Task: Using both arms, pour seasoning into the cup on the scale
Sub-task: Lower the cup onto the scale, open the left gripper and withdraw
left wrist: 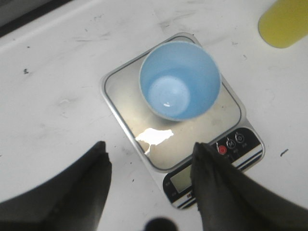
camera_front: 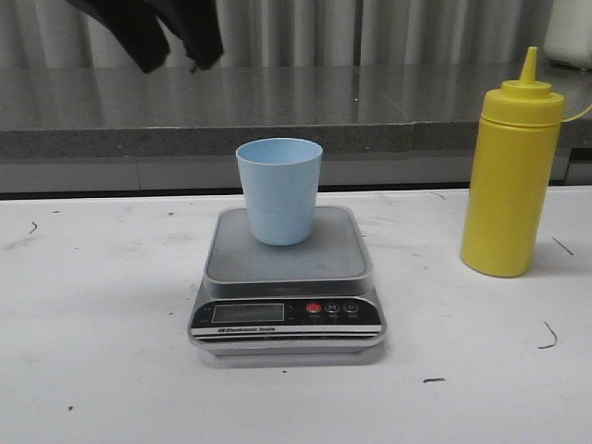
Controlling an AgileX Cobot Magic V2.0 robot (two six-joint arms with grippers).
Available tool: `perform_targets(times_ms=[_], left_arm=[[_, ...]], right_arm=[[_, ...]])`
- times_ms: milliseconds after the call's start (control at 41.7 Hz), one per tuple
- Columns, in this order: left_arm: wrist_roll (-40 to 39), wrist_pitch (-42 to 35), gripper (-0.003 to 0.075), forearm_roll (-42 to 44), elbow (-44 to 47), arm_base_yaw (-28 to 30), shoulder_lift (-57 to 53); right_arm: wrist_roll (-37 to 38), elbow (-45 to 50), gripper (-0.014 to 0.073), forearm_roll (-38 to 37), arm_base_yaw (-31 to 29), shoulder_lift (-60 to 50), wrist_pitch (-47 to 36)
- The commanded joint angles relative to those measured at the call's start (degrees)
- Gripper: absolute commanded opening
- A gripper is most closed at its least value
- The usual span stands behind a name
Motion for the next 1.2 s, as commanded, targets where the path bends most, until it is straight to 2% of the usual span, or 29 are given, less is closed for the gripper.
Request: perform_targets(times_ms=[0,168,623,863,1175], left_arm=[[-2.43,-4.59,0.0376,1.37,4.14,-0.49,-8.78],[-4.40,-7.70,0.0376,3.03,13.43,-0.49,-19.86],[-4.40,-8.02,0.0376,3.03,34.63,-0.49,-46.60],[-4.40,-8.41,0.0376,3.03,38.64,-0.49,-54.76],[-4.40,-8.41,0.0376,3.03,38.59,-0.49,-55.00]], right_arm=[[-0.10,-1.70,0.0474,-0.58,-0.29,0.83,-4.06],[-0.10,-1.70,0.0474,-0.58,-0.29,0.83,-4.06],[-0.10,-1.70,0.0474,-0.58,-0.29,0.83,-4.06],[-0.10,-1.70,0.0474,-0.58,-0.29,0.83,-4.06],[-0.04,-1.70,0.0474,0.28,-0.29,0.83,-5.45]])
